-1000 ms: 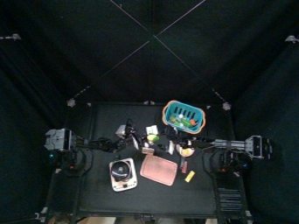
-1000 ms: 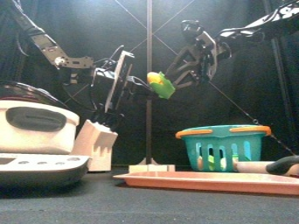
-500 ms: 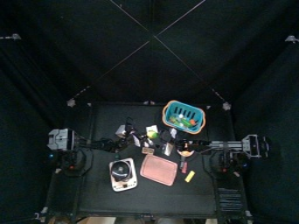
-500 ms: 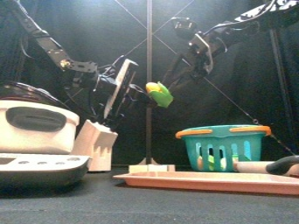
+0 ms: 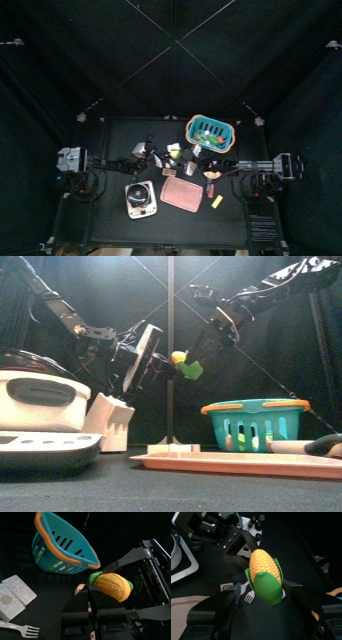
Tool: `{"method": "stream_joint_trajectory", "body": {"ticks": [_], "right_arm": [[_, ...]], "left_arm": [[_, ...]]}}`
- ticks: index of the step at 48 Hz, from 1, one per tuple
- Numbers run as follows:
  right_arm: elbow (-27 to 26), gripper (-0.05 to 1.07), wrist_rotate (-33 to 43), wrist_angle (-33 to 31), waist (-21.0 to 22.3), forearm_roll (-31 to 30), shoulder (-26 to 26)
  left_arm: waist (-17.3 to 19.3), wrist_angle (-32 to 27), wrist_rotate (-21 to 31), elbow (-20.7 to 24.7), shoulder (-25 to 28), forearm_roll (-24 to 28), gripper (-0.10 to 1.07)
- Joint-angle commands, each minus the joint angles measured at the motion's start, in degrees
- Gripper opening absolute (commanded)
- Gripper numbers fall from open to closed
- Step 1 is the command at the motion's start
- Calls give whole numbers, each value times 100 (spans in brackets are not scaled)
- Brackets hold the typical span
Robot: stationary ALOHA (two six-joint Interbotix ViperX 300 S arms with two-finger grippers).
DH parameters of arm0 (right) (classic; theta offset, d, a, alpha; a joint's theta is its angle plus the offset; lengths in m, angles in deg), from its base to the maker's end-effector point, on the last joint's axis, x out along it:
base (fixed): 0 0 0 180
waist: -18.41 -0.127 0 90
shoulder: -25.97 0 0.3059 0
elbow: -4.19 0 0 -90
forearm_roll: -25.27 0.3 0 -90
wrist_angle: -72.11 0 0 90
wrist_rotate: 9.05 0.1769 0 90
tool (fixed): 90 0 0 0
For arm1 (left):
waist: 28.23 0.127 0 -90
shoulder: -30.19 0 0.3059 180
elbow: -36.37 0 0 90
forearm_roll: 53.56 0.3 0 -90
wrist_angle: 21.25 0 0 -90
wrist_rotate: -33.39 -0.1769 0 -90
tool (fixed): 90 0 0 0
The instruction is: Remove corn husk
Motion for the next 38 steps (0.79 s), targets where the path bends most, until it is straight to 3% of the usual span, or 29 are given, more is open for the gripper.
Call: {"method": "stream_joint_trajectory", "body": {"ticks": [1,17,38], "right_arm": [[-176,97,9,-18,26,-62,-53],[-264,94,9,-26,26,-220,158],[-211,64,9,-26,-9,-211,105]], "left_arm": [[-35,35,-9,149,-62,18,29],[-35,35,-18,141,-44,9,29],[26,35,-18,114,53,0,29]]}}
